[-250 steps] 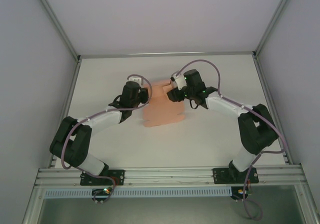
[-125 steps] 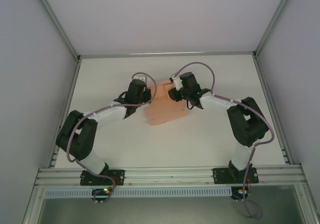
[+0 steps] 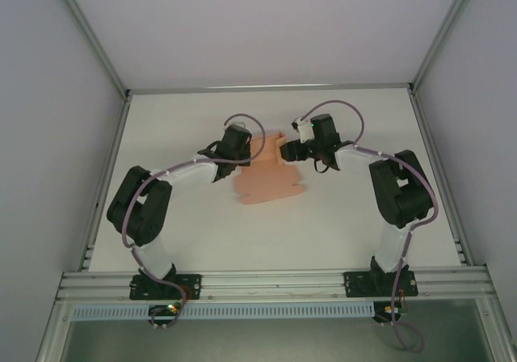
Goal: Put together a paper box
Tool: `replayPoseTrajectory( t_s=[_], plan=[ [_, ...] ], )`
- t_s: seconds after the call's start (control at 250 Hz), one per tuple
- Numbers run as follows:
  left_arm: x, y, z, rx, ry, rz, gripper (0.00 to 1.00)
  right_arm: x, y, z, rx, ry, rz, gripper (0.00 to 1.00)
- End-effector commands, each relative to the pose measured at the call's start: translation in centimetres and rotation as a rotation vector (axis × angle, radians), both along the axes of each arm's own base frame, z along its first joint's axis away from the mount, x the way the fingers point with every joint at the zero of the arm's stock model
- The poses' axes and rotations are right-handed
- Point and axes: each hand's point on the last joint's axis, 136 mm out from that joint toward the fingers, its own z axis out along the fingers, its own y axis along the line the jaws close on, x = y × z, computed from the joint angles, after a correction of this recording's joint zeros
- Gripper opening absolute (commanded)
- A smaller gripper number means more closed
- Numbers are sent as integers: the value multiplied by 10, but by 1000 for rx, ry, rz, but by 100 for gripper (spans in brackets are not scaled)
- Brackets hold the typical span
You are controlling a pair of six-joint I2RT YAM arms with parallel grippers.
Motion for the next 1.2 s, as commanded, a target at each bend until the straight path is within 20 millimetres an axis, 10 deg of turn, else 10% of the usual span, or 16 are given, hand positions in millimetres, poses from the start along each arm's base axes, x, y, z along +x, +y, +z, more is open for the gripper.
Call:
replayPoseTrajectory(
  t_s=[0.0, 0.575, 0.915, 1.198],
  plan=[
    [-10, -4, -14, 54, 58, -49, 0, -16, 31, 10, 156, 14, 166, 64],
    [-9, -8, -27, 53, 96, -48, 0, -22, 53, -17, 75, 68, 188, 69],
    [-10, -9, -24, 41, 90, -49, 0, -5, 26, -49, -165, 129, -35, 56],
    [-11, -6, -26, 64, 99, -27, 0, 6, -9, -63, -396, 76, -261, 21]
  ],
)
